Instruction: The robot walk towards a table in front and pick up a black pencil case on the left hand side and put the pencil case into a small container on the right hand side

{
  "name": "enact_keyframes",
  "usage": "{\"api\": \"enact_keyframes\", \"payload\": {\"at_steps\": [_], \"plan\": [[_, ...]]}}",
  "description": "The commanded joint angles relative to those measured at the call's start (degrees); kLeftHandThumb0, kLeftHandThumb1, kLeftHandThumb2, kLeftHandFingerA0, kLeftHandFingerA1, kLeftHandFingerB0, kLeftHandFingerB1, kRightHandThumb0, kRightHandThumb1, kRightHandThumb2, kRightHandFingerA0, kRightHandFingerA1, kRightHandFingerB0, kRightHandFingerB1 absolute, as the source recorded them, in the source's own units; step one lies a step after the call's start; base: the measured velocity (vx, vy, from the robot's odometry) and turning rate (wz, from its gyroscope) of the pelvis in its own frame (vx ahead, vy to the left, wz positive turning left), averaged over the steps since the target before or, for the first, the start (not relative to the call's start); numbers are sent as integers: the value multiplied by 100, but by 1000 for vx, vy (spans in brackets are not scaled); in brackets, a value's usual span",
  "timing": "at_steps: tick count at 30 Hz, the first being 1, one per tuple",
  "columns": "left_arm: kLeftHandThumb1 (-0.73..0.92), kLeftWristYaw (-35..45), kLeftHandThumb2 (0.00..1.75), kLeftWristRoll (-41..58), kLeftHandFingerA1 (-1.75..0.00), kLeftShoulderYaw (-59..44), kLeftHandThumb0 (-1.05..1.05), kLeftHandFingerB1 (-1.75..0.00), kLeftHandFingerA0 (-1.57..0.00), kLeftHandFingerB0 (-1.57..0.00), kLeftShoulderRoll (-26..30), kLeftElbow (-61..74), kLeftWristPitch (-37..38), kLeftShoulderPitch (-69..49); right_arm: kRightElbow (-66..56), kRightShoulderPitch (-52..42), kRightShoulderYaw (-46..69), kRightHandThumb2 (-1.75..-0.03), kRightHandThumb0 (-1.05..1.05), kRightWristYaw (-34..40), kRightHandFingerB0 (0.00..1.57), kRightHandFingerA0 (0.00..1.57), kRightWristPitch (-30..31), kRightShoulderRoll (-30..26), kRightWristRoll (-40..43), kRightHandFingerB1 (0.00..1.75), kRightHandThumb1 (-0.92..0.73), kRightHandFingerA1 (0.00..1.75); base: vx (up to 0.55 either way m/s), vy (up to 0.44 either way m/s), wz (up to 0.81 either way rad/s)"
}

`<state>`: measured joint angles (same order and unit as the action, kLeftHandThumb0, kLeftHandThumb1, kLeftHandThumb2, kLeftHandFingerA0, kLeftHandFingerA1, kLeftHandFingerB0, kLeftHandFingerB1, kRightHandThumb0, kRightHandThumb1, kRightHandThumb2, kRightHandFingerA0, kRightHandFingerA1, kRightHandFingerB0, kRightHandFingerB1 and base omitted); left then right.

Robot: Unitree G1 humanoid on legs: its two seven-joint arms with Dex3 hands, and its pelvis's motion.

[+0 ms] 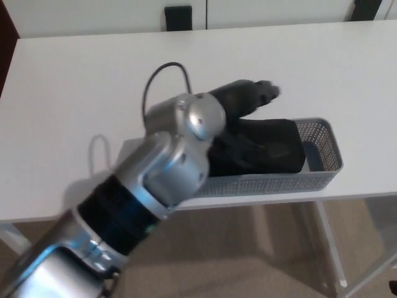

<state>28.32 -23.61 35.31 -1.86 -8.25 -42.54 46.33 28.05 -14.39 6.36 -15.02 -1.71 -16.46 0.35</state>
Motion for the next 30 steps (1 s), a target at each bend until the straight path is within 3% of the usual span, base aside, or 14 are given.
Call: {"api": "enact_keyframes", "payload": {"at_steps": [1,10,12,13,14,20,21,22,23,24,25,28,29,30], "plan": [[54,-420,101,-83,-5,43,-91,-9,0,0,-507,-186,150,217,63,66,-84,-59,-35,110,17,56,-24,-121,-172,29,-64,43,0,0,0],[56,-425,101,-205,-5,124,-94,-5,0,0,-687,-217,293,602,51,104,-178,-59,-37,94,18,57,-128,-125,-213,29,-64,43,0,0,0],[61,-209,100,-205,0,-7,-97,-1,0,0,-371,251,273,735,53,83,-182,-59,-38,98,17,57,-176,-134,-226,29,-64,44,0,0,0],[61,-10,98,-192,0,-114,-96,-1,0,0,-129,607,177,881,45,81,-170,-92,-29,51,4,49,-185,-142,-193,45,-46,64,0,0,0],[61,94,99,-197,-2,-183,-95,-3,0,0,63,869,165,974,51,79,-166,-59,-37,44,16,56,-188,-153,-195,29,-65,43,0,0,0],[59,678,100,79,-13,-1081,-87,-11,0,0,1237,2666,160,1444,258,179,-135,-64,-40,48,15,56,-143,-198,-205,31,-63,46,0,0,0],[75,728,61,136,-20,-1217,-89,-16,0,0,1363,2904,165,1428,286,172,-134,-59,-36,31,16,54,-156,-209,-204,28,-63,43,0,0,0],[58,921,98,305,-15,-1629,-84,-12,0,0,1689,3599,96,1356,337,149,-143,-59,-38,16,18,56,-177,-224,-221,29,-63,43,0,0,0],[58,1096,98,443,-15,-1930,-84,-12,0,0,1908,4096,-20,1305,361,138,-156,-59,-38,31,18,56,-178,-224,-246,29,-63,43,0,0,0],[58,1286,81,654,-19,-2340,-87,-13,-2,0,2142,4708,-145,1113,415,110,-162,-59,-38,7,18,55,-238,-245,-262,29,-63,43,0,0,0],[55,1347,96,704,-19,-2475,-80,-15,0,0,2235,4960,-211,1019,446,82,-172,-59,-37,7,18,55,-289,-254,-282,29,-64,43,0,0,0],[58,1804,98,1138,-13,-3783,-84,-13,0,-1,2548,6738,-552,-150,469,-128,-182,-60,-39,-73,17,50,-356,-299,-297,29,-64,42,0,0,0],[60,1885,98,1348,-10,-4154,-88,-10,0,-1,2568,6825,-286,-460,489,-136,-181,-59,-40,-62,18,50,-309,-286,-297,29,-63,41,0,0,0],[60,1979,97,1797,-9,-4788,-88,-11,0,-2,2606,6825,281,-1009,547,-143,-174,-75,-46,-47,14,45,-266,-268,-291,39,-51,51,0,0,0]]}}
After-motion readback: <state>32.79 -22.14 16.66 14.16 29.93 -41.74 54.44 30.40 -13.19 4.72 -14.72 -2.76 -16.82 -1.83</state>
